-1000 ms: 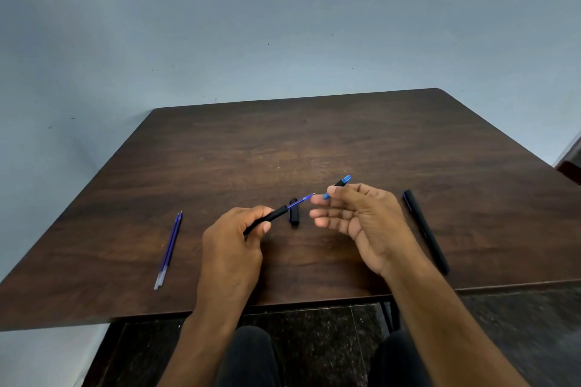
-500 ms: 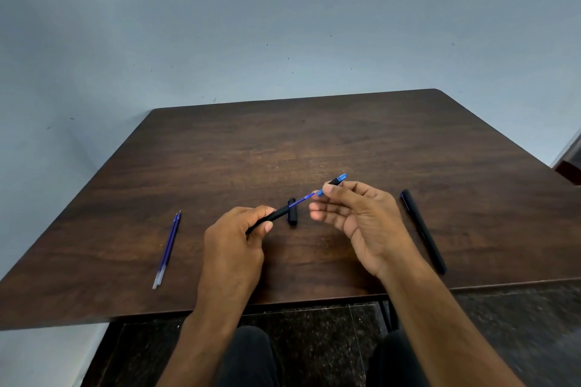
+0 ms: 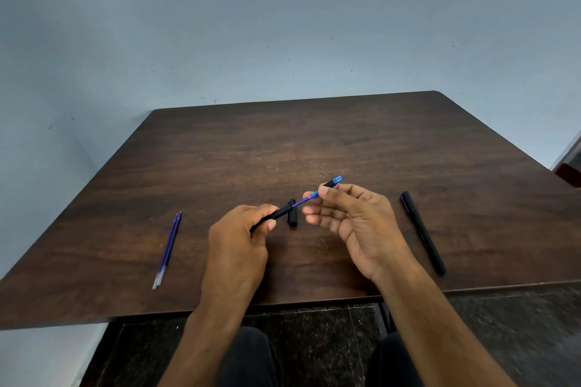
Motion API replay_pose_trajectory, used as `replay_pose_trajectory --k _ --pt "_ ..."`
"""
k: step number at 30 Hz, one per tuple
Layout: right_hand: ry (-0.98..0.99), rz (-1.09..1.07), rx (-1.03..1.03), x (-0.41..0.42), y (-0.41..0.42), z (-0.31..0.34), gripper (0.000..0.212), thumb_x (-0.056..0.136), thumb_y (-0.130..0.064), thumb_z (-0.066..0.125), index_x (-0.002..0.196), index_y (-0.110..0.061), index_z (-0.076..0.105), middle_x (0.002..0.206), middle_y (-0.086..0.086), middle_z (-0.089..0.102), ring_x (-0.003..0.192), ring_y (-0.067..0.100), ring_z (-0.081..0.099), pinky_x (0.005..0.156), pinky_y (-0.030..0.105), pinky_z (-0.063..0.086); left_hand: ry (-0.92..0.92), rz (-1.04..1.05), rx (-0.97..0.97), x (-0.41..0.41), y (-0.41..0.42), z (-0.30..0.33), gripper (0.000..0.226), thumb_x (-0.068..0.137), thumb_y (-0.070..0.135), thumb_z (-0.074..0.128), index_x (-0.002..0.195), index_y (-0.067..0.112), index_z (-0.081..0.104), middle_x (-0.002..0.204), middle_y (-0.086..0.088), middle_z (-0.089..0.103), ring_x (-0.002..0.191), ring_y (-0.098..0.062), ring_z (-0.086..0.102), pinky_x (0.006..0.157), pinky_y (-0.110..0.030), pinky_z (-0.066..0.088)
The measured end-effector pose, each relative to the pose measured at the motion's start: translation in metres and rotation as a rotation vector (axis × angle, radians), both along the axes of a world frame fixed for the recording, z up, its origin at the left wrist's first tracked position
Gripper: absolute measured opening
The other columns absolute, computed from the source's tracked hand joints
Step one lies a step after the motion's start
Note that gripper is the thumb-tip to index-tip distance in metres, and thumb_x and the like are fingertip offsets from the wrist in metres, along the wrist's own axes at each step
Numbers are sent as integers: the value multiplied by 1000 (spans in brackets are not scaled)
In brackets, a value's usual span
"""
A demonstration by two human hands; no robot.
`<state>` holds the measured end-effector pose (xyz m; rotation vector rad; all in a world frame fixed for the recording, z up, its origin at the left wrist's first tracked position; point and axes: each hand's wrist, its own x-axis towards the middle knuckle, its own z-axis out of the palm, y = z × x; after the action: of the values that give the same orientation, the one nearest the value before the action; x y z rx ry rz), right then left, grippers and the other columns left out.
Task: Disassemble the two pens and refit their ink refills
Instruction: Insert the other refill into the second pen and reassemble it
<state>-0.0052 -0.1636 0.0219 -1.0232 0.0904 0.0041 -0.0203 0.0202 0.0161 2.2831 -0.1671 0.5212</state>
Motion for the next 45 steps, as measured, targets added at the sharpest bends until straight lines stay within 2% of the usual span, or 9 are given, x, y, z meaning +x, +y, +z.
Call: replay_pose_trajectory --k 8,12,17,20,30,33,40,45 --pt "8 -6 28 0 1 -2 12 83 0 76 95 3 74 95 27 77 81 35 77 72 39 63 1 -5 4 1 -1 -3 29 87 5 72 110 21 75 96 17 67 88 16 53 80 6 33" --pt "7 38 1 -1 8 -6 14 76 -2 80 89 3 76 92 28 76 79 35 76 71 39 63 -28 -34 4 3 -5 -5 28 84 3 74 104 21 78 91 14 70 83 5 59 79 2 35" --pt "15 39 -10 1 10 -10 19 69 -6 83 86 1 79 94 27 77 81 36 76 71 38 63 -24 -34 -1 5 -4 -9 27 85 5 73 105 23 77 92 18 67 86 13 56 80 3 34" --pt "19 48 -13 2 10 -13 14 69 -7 83 82 -3 81 93 26 77 82 36 76 72 38 63 -31 -44 -12 6 -5 -11 28 85 6 74 105 24 77 93 17 69 89 11 58 81 1 35" --pt "-17 59 -7 3 9 -16 19 71 -7 83 88 1 80 90 26 76 79 35 77 70 36 63 -76 -41 -14 6 -5 -15 28 85 7 74 108 23 76 97 18 69 91 7 61 85 -3 40" --pt "-24 55 -9 3 10 -17 20 72 -6 83 89 2 79 91 26 76 78 34 76 69 35 62 -78 -44 -5 6 -4 -15 27 85 7 74 108 22 76 99 13 72 93 3 62 86 -3 40" --pt "-47 47 -45 4 10 -21 15 75 -5 83 88 1 80 91 28 76 78 35 76 70 37 62 -63 -62 6 8 -4 -16 26 85 8 74 108 22 77 100 13 72 93 6 61 85 -1 37" --pt "-38 37 -106 2 12 -21 15 76 -12 85 85 -2 79 88 30 76 76 36 75 69 36 63 -35 -59 -47 8 -3 -18 28 83 10 77 107 24 76 97 22 68 99 14 59 85 1 37"
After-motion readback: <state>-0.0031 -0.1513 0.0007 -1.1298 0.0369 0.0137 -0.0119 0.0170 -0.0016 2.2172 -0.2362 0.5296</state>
